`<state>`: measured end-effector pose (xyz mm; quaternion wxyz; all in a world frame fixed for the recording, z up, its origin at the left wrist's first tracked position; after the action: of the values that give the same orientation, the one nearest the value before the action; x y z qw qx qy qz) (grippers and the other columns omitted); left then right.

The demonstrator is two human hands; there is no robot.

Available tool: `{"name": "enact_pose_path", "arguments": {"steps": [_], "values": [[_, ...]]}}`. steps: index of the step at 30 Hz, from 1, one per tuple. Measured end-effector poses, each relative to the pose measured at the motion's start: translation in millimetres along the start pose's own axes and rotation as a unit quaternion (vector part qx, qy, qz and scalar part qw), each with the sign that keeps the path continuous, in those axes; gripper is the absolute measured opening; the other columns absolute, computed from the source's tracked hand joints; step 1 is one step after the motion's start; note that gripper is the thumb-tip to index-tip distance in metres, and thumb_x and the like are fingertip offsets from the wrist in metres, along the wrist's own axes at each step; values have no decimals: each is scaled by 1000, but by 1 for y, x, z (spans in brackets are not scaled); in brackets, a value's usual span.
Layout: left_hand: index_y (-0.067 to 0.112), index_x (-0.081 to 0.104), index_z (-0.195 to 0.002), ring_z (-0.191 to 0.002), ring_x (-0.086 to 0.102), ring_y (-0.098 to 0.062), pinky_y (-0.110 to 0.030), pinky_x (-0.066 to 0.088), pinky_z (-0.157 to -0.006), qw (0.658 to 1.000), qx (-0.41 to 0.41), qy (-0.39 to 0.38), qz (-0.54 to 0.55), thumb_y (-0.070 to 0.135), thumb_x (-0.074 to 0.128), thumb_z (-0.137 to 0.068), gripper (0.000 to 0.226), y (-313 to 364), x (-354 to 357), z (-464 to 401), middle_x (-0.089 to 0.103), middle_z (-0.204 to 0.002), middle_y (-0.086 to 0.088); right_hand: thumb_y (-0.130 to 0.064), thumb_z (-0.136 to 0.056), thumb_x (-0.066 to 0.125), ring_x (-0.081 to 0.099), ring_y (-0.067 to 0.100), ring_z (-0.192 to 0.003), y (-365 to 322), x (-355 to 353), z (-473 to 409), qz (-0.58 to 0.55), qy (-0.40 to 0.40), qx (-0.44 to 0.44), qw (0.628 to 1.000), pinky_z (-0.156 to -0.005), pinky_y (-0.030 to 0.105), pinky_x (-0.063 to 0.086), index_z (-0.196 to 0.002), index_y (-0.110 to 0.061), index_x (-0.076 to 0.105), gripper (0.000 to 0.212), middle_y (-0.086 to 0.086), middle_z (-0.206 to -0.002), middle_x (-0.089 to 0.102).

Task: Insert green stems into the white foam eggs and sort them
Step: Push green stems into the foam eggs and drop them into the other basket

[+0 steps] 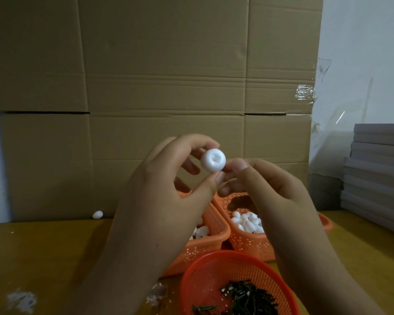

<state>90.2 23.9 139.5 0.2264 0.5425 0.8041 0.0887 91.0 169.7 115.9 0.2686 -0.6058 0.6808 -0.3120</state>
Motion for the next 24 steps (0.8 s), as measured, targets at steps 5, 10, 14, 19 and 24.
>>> {"name": "enact_pose_path", "arguments": {"steps": [5, 10, 14, 19, 24], "values": [[48, 65, -111, -89, 61, -5, -22, 53, -70, 1000, 16, -14, -8, 32, 65, -78, 37, 4, 4, 1, 58, -104, 24, -48, -77, 65, 69, 9, -74, 2, 13, 3, 12, -41, 10, 999, -63, 15, 53, -81, -23, 75, 27, 1, -77, 73], [46, 58, -120, -98, 62, 1, -19, 52, -76, 999, -1, -14, 44, 36, 66, -81, 41, 3, 3, 2, 62, -107, 28, -45, -79, 57, 65, 15, -69, 18, 15, -1, -65, -56, 75, 994, -64, 31, 50, -91, -28, 77, 29, 11, -86, 72], [43, 63, -107, -101, 64, -4, -20, 53, -74, 997, 0, -19, 73, 39, 65, -82, 25, 2, 1, 2, 67, -104, 20, -52, -75, 55, 63, 21, -75, 29, 24, -5, -95, -111, 125, 981, -66, 45, 37, -96, -35, 76, 34, 12, -98, 73], [43, 63, -104, -101, 63, 1, -21, 55, -73, 999, 6, -14, 39, 36, 66, -82, 24, 2, 0, 2, 66, -104, 26, -40, -80, 55, 64, 16, -68, 22, 15, -3, -67, -49, 77, 994, -60, 32, 49, -88, -25, 74, 25, 3, -76, 71], [43, 65, -105, -97, 60, -7, -25, 54, -74, 999, 36, -7, -11, 38, 65, -81, 25, 8, -3, 0, 60, -102, 22, -41, -83, 64, 67, 13, -72, 13, 10, 0, -39, -45, 43, 997, -65, 30, 54, -86, -34, 77, 15, 5, -84, 73]]}}
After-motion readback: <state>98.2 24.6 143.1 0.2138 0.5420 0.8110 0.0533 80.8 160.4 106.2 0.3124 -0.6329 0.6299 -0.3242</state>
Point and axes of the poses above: each hand's wrist, its own z-axis away from the middle knuckle, its own x-axis out of the palm, y = z × x, the point moved 8 cm from there along -z, towards the middle knuckle
